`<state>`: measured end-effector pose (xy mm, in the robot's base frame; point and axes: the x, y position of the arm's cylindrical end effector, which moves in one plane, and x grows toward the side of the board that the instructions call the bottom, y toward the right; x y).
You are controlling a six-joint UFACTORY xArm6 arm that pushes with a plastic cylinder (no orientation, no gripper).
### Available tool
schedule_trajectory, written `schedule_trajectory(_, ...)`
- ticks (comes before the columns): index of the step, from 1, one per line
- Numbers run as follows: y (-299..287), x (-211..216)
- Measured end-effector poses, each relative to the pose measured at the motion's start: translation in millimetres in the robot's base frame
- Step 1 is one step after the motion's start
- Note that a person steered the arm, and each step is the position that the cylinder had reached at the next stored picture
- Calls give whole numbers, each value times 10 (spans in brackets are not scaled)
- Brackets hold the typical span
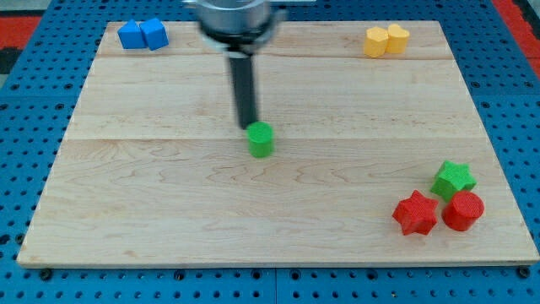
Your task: Push the green circle to the left of the red star
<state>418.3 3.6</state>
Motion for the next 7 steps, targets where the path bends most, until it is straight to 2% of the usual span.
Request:
schedule_trajectory(1,687,138)
schedule_trajectory(2,363,-39)
schedule_trajectory(3,-417,-308)
schedule_trajectory(4,-917,-179)
schedule_trajectory(5,-457,187)
schedule_trajectory(6,379,368)
schedule_trajectory(7,611,377)
